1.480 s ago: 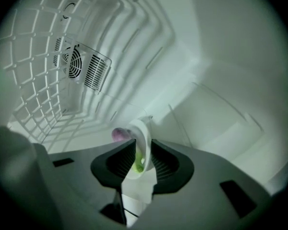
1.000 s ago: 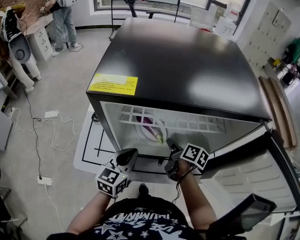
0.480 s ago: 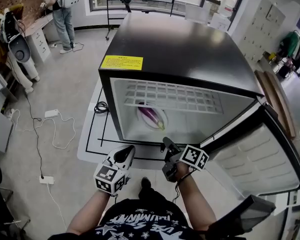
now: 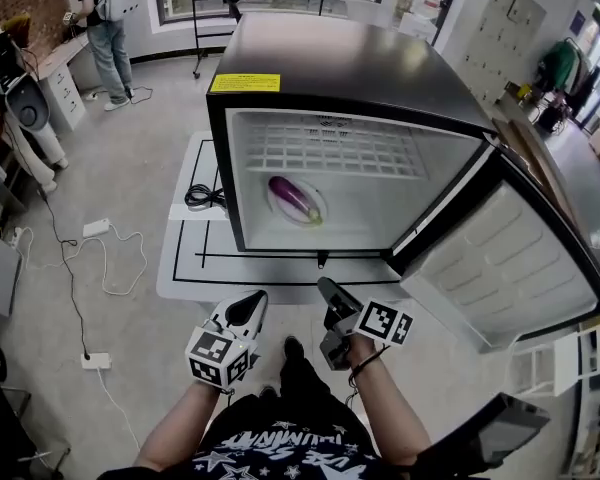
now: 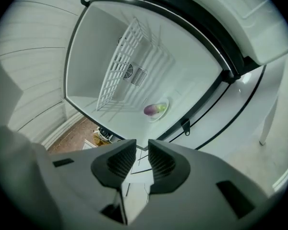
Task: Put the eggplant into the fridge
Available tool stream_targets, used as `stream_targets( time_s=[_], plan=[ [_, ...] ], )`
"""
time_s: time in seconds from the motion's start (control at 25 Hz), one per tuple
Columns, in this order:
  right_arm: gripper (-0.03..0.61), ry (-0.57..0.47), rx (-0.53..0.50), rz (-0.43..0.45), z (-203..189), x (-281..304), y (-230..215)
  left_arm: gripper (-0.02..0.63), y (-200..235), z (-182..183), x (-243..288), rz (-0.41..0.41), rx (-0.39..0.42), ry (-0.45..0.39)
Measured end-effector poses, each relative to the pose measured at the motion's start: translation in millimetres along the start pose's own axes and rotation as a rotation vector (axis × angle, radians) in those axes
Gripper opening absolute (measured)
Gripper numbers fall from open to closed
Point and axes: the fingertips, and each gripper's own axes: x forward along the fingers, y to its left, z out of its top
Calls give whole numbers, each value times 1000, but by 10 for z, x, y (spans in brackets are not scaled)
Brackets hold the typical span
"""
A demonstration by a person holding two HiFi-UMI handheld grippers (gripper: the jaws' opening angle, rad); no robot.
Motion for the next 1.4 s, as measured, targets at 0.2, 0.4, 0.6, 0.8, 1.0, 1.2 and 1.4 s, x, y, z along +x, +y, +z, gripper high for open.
stream_targets(
  time_s=[0.2,0.4,0.6,0.8,1.0,1.2,1.4],
  plan=[
    [81,-62,-20,23,-135,-344,98,8,-200,-97,-136,-43,5,11],
    [79,-103,-13,-2,-246,-678,59,9,-407,-142,-173,-88,14,14],
    [40,-124,-3,-18,-295,-941,40,9,-666,-200,-230,-124,24,28],
    [8,-104,-20,10,-353,-1075,87,8,-816,-214,-256,-123,31,23],
    [8,-75,-45,37,-459,-1260,128,9,-1013,-238,-333,-107,37,21],
    [8,-48,-63,76,-556,-1574,164,9,-1348,-262,-439,-95,46,15],
    [8,-42,-55,104,-702,-1921,154,9,-1674,-379,-615,-70,41,15]
  ],
)
